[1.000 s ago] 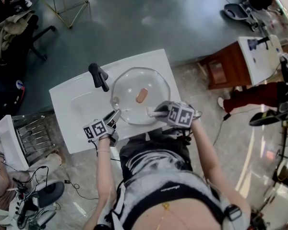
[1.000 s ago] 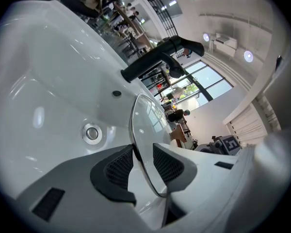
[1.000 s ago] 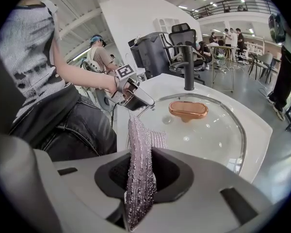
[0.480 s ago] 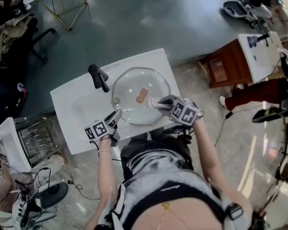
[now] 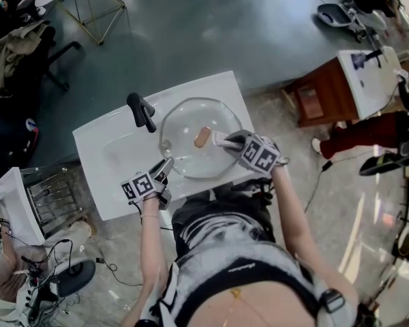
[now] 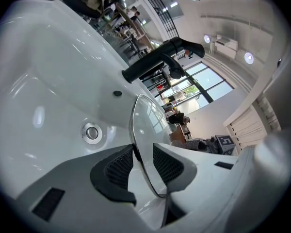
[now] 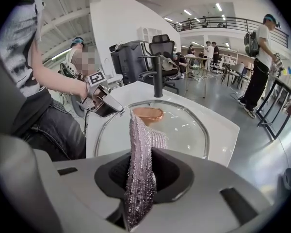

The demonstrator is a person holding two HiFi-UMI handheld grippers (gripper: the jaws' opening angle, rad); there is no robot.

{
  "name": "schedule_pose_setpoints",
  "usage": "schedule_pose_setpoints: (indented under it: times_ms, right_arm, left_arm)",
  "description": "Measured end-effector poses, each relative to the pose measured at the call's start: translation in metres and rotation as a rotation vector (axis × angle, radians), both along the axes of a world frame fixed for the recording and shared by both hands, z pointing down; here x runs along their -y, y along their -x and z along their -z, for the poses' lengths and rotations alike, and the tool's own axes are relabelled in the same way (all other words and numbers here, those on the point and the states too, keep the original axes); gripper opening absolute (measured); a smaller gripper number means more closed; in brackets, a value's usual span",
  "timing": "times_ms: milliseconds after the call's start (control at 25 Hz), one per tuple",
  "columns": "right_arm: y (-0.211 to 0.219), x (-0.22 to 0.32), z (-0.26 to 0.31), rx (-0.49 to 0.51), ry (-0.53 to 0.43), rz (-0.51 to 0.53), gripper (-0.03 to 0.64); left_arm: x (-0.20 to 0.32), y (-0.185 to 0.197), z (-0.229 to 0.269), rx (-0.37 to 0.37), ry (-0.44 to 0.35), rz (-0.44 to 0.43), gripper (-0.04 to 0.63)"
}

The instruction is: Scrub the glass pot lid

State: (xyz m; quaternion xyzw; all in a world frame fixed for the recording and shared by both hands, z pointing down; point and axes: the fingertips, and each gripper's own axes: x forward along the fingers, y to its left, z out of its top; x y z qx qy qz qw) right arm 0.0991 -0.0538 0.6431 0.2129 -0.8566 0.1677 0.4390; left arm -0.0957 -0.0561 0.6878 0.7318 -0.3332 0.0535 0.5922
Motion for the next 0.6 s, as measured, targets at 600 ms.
schedule_pose_setpoints:
  times_ms: [600]
  right_arm:
    - [-0.015, 0.044, -0.006, -0.024, -0.043, -0.089, 0.083]
  left_arm:
    - [-0.001, 0.0, 0.001, 0.001, 0.002, 0.014, 0.12]
